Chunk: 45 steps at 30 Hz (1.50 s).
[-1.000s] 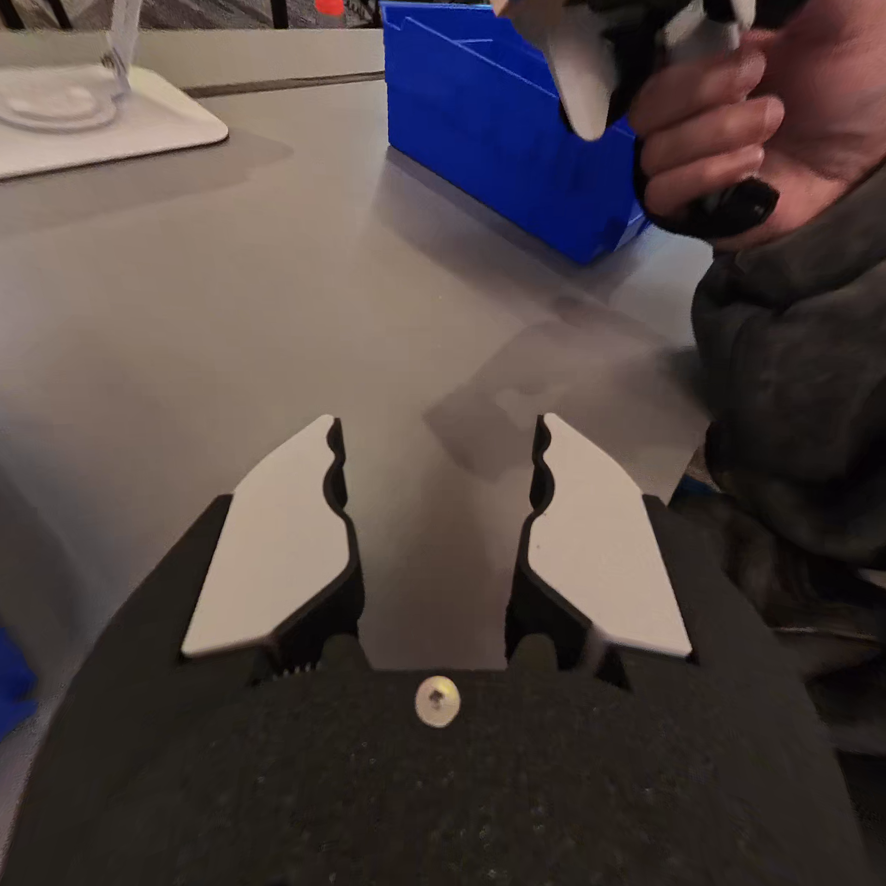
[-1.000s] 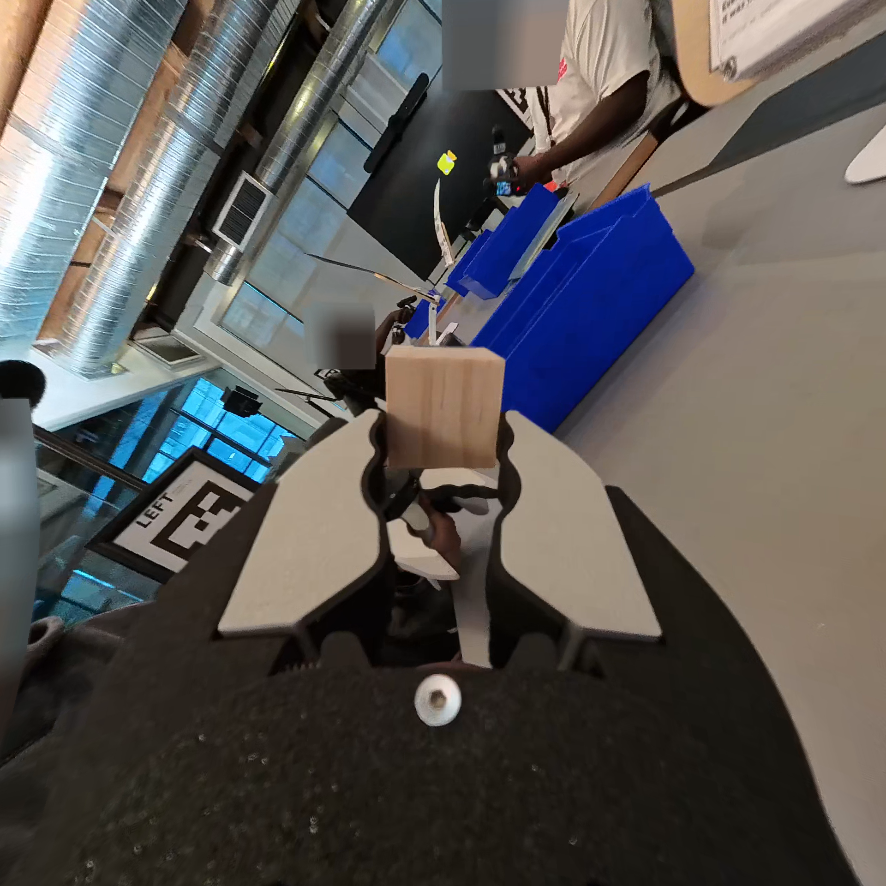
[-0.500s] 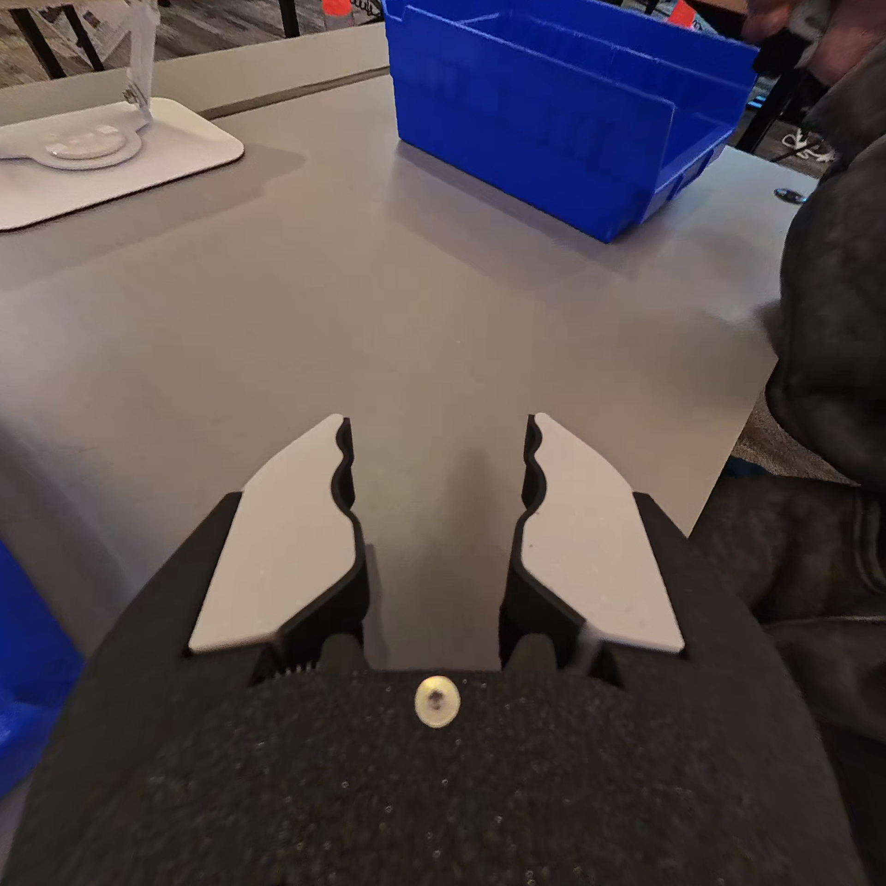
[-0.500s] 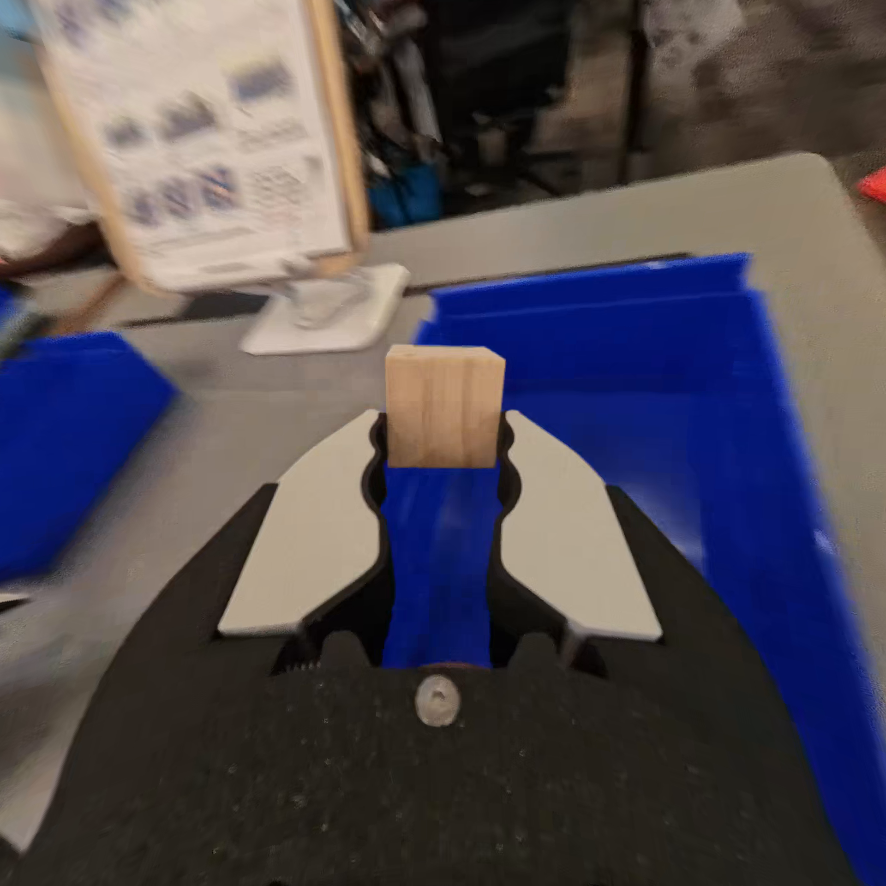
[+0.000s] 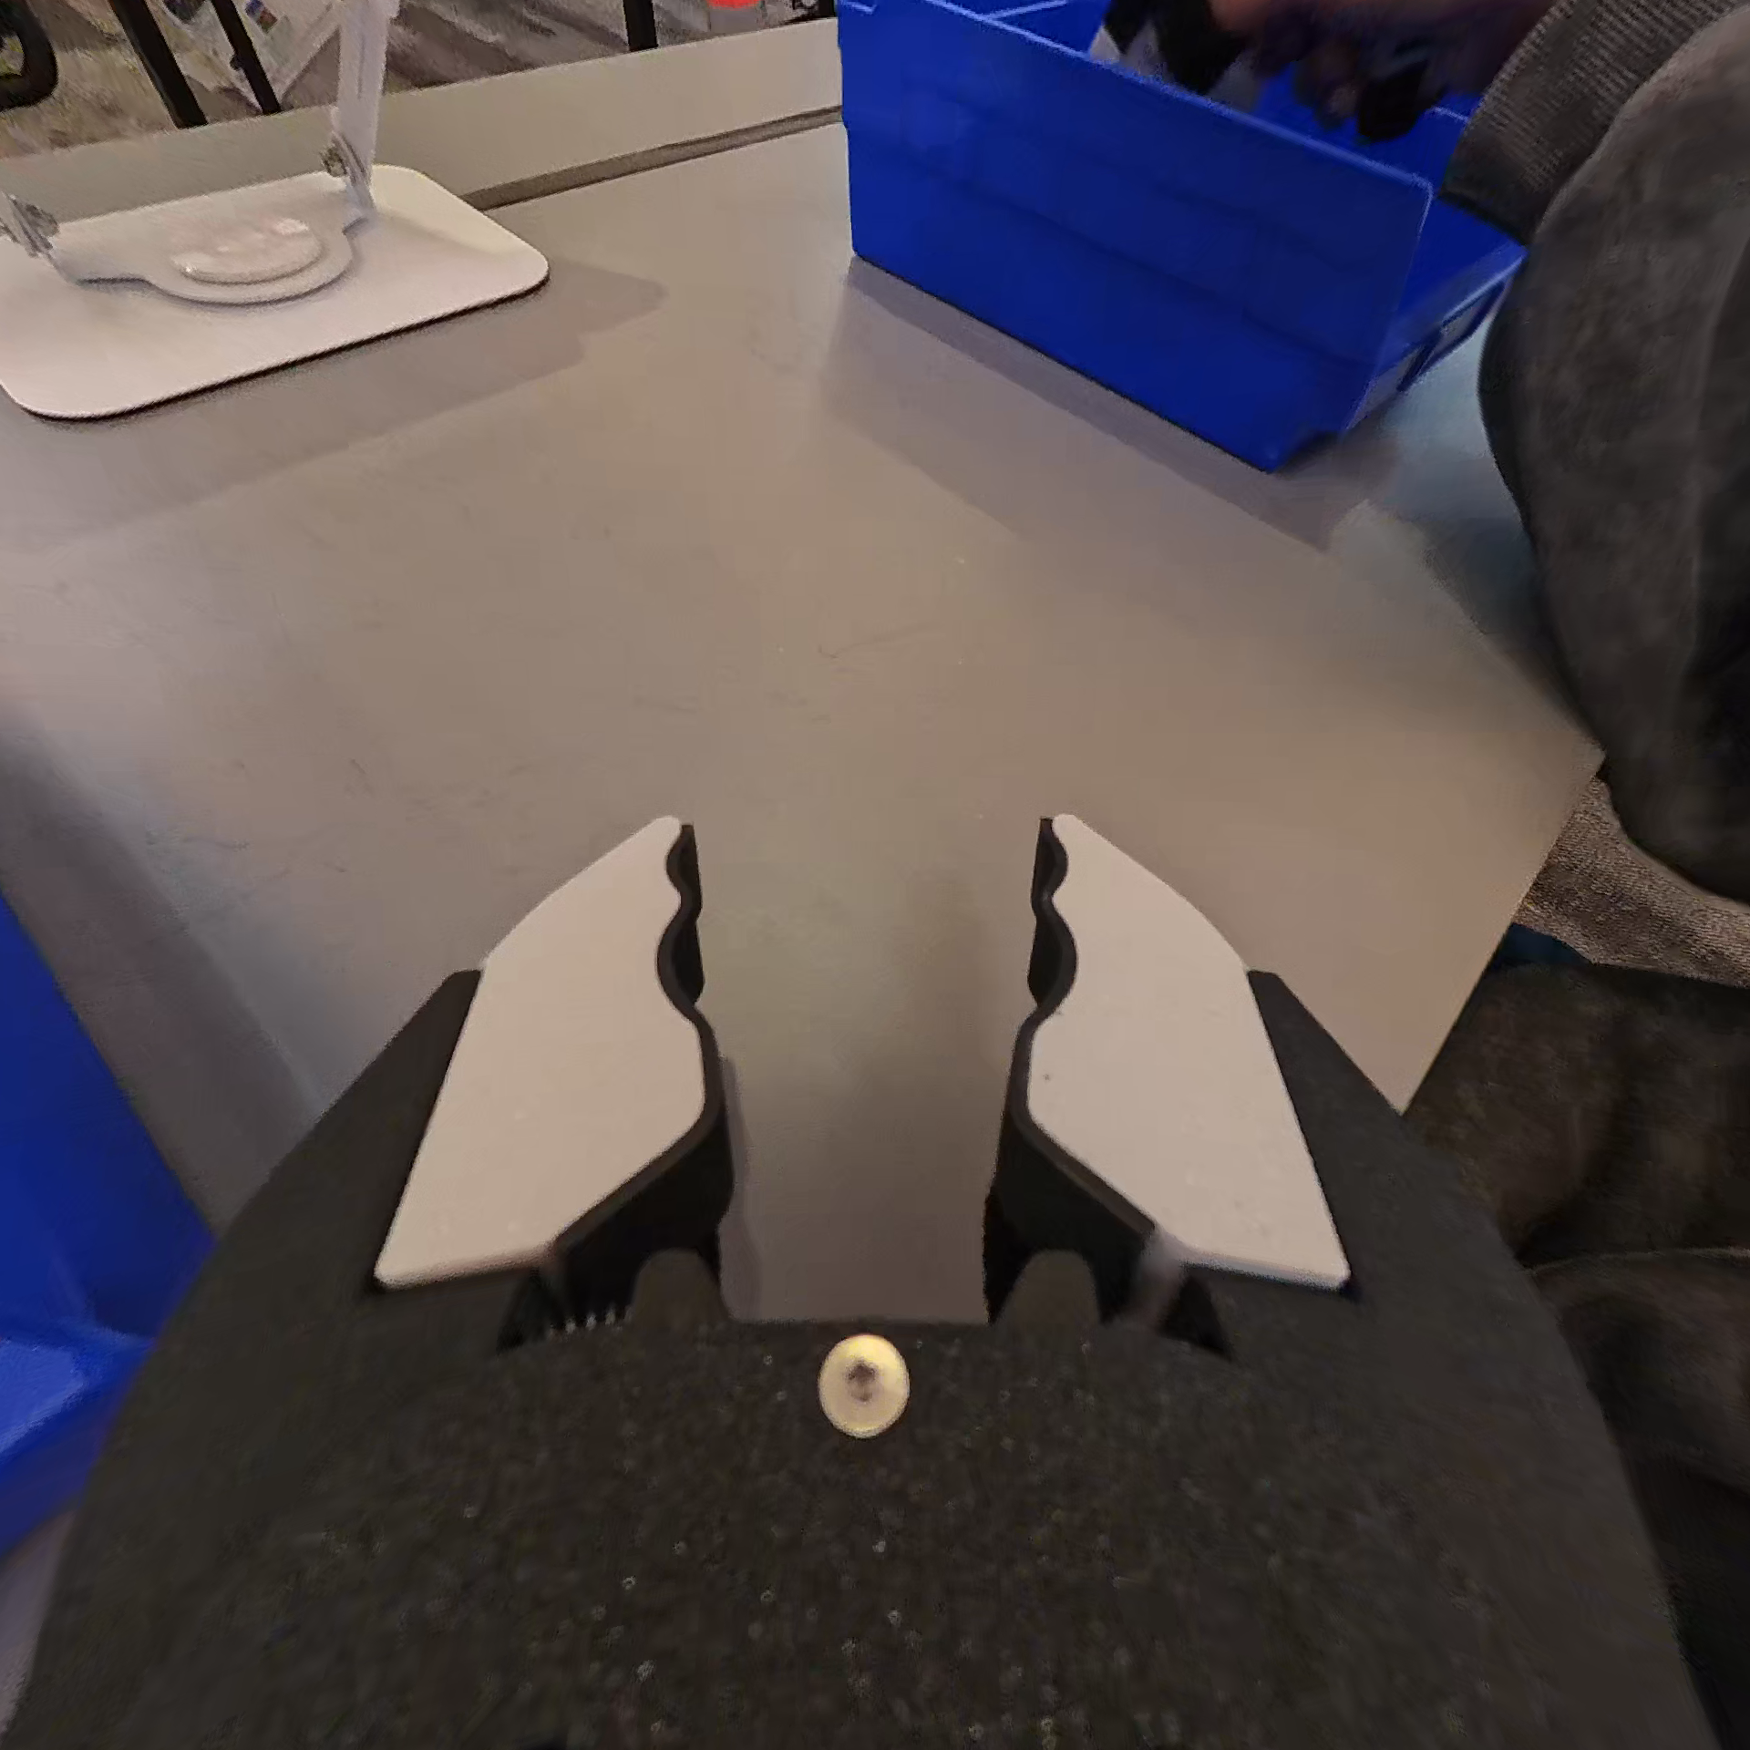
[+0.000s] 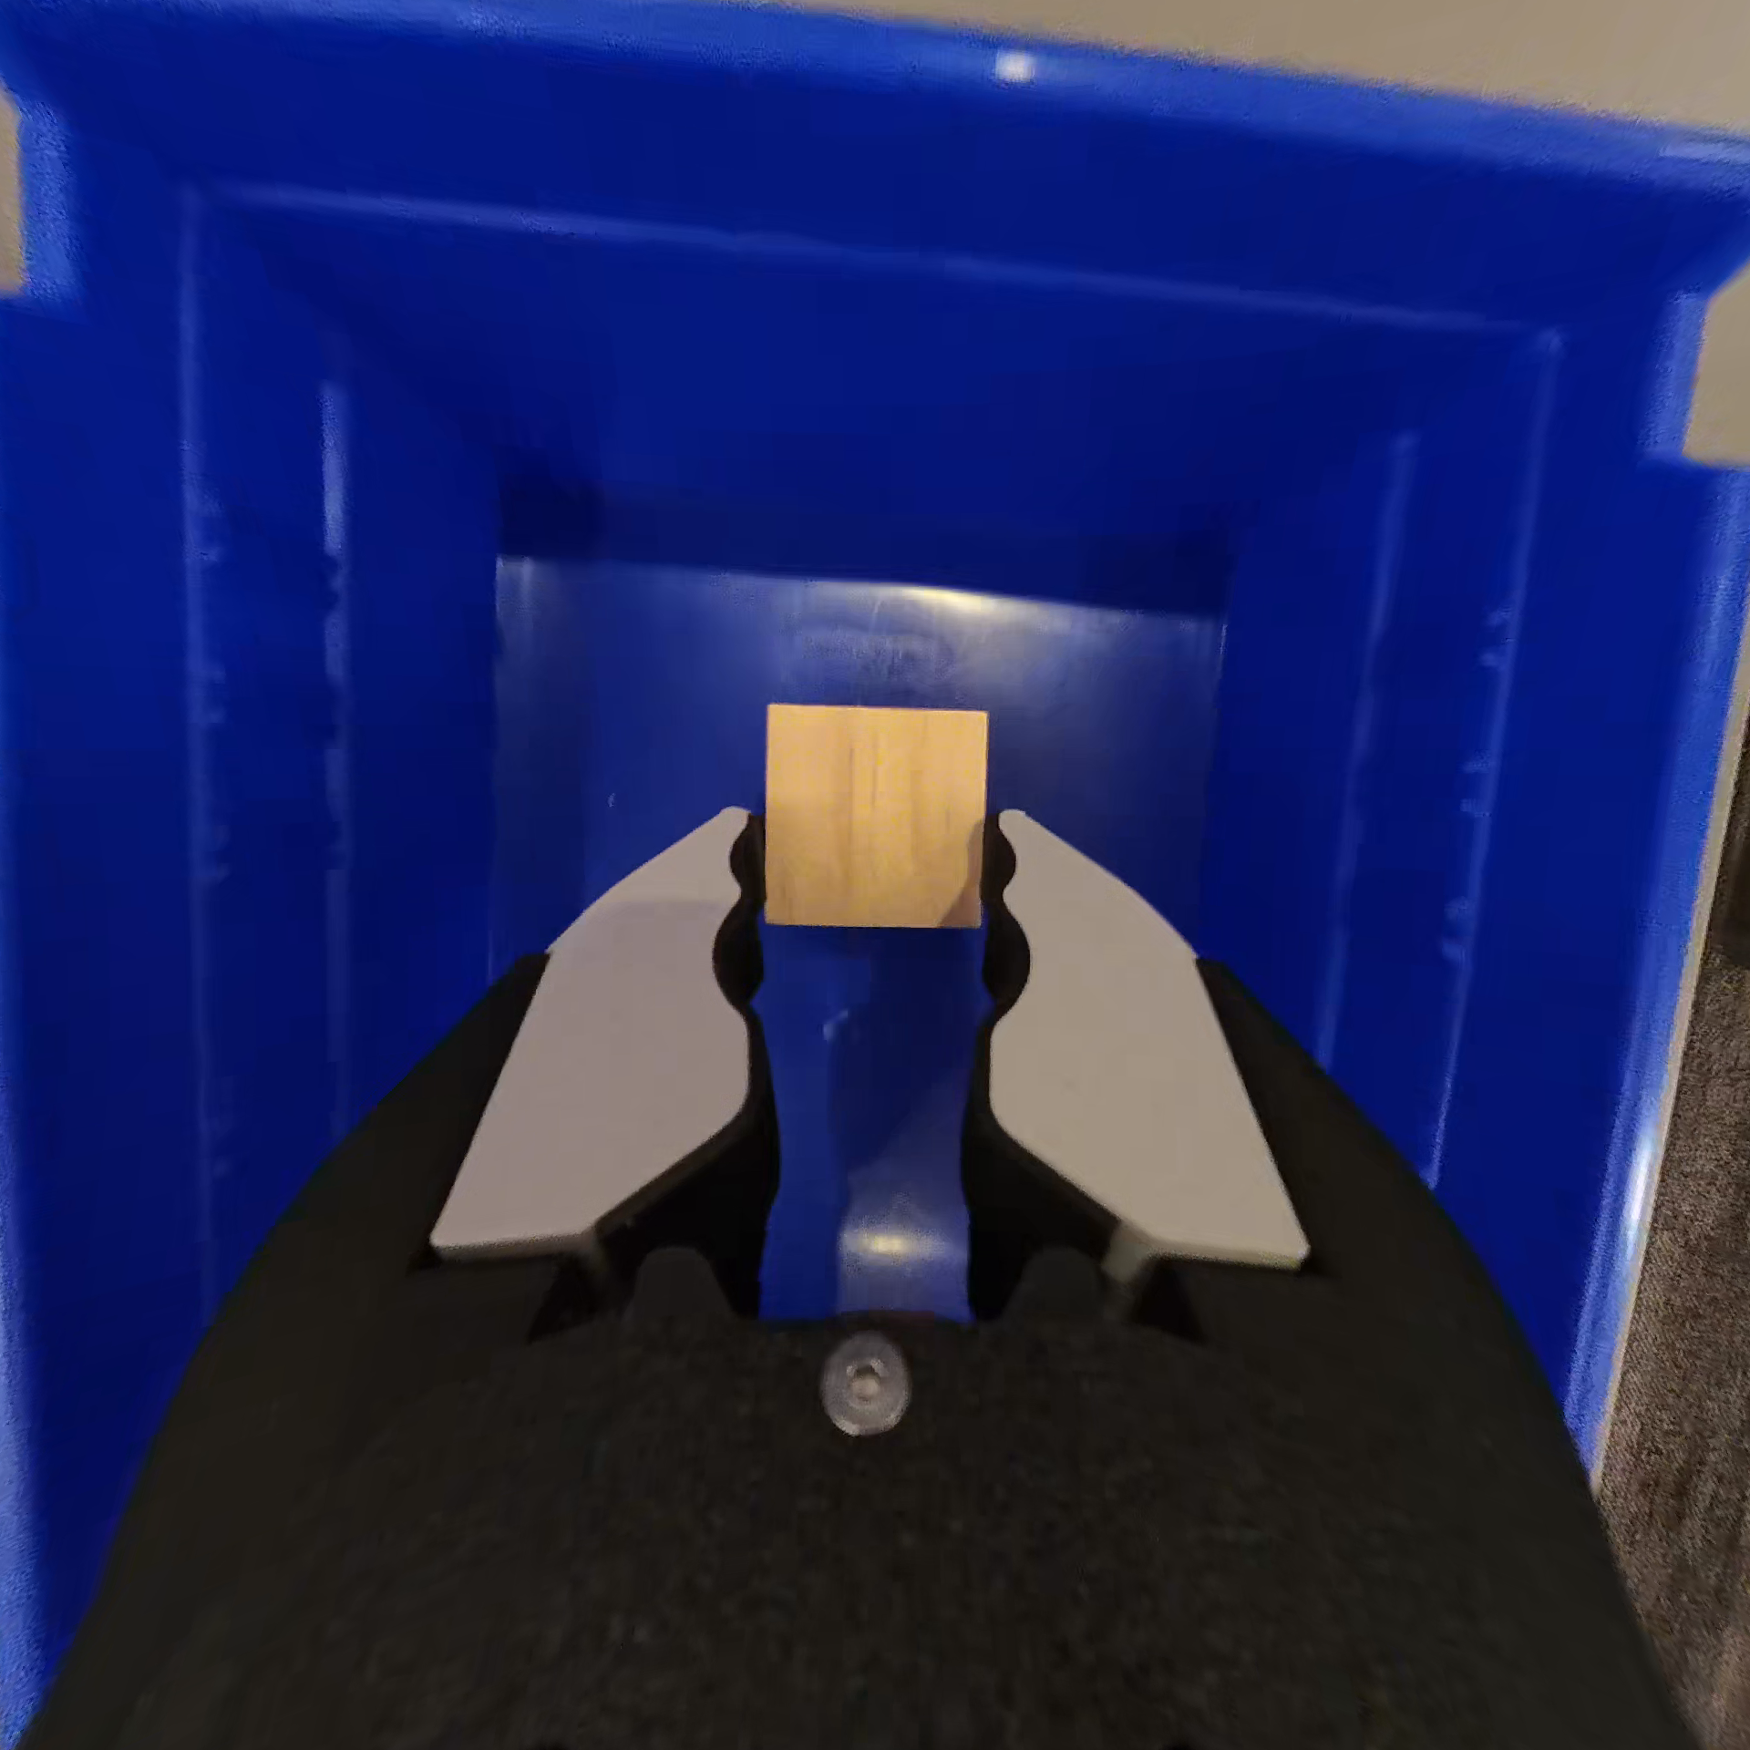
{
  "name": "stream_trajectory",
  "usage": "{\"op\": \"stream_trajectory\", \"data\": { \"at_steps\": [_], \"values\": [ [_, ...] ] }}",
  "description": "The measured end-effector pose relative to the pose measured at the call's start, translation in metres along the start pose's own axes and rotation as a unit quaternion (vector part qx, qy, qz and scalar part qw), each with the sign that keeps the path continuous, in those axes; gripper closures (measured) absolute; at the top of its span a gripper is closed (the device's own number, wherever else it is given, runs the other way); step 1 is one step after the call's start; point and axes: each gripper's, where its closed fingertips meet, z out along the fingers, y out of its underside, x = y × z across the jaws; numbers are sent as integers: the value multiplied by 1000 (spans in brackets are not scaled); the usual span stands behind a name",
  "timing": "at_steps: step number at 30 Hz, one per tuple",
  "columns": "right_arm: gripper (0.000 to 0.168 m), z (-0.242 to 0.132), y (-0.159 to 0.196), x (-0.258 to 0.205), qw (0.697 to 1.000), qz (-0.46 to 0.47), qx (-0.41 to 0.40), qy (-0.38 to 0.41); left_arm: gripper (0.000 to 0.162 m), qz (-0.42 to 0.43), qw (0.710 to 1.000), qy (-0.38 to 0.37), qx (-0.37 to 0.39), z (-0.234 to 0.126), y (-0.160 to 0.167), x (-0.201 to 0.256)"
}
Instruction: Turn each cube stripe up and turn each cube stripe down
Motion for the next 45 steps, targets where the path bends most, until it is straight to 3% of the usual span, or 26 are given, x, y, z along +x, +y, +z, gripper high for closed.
{"op": "stream_trajectory", "data": {
  "at_steps": [7, 11, 12, 13, 16, 18, 21, 24, 26, 29, 31, 35, 37, 39, 41, 45],
  "values": [
    [124, 35, -19, 1, 999, -2, -45, 3, 95, -5, 1000, 2, -15, 3, 5, -2],
    [108, 31, -17, 1, 999, 2, -38, -5, 95, -9, 1000, 3, -16, 2, 6, -3],
    [94, 22, -17, 6, 1000, -5, -26, 12, 95, -10, 1000, 3, -16, 2, 6, -4],
    [92, 9, -18, 9, 1000, -11, -4, 24, 95, -12, 1000, 4, -16, 2, 6, -4],
    [96, -48, -25, -10, 992, -26, 126, -7, 95, -15, 1000, 4, -15, 1, 6, -5],
    [104, -96, -23, -52, 964, -49, 246, -87, 95, -17, 1000, 6, -19, 2, 7, -5],
    [109, -165, 15, -146, 869, -86, 391, -291, 95, -17, 1000, 12, -22, 3, 8, -2],
    [110, -179, 79, -208, 822, -70, 396, -404, 95, -16, 999, 9, -27, 3, 7, -1],
    [112, -163, 116, -239, 821, -84, 363, -432, 95, -16, 999, 10, -27, 2, 6, 0],
    [118, -139, 142, -260, 840, -141, 333, -405, 96, -8, 1000, -9, -27, -10, -4, -9],
    [118, -139, 148, -270, 839, -145, 318, -416, 94, -27, 999, -43, -19, -29, -23, -36],
    [118, -144, 154, -284, 832, -140, 299, -447, 91, -139, 977, -154, -57, -75, -51, -144],
    [118, -140, 158, -286, 835, -149, 290, -443, 92, -152, 963, -197, -100, -81, -58, -198],
    [118, -139, 161, -288, 837, -152, 282, -443, 107, -159, 952, -203, -165, -68, -55, -238],
    [120, -135, 162, -287, 846, -148, 274, -433, 103, -191, 928, -209, -242, -51, -42, -269],
    [120, -136, 165, -286, 845, -142, 270, -440, 103, -234, 893, -230, -309, -16, -26, -313]
  ]
}}
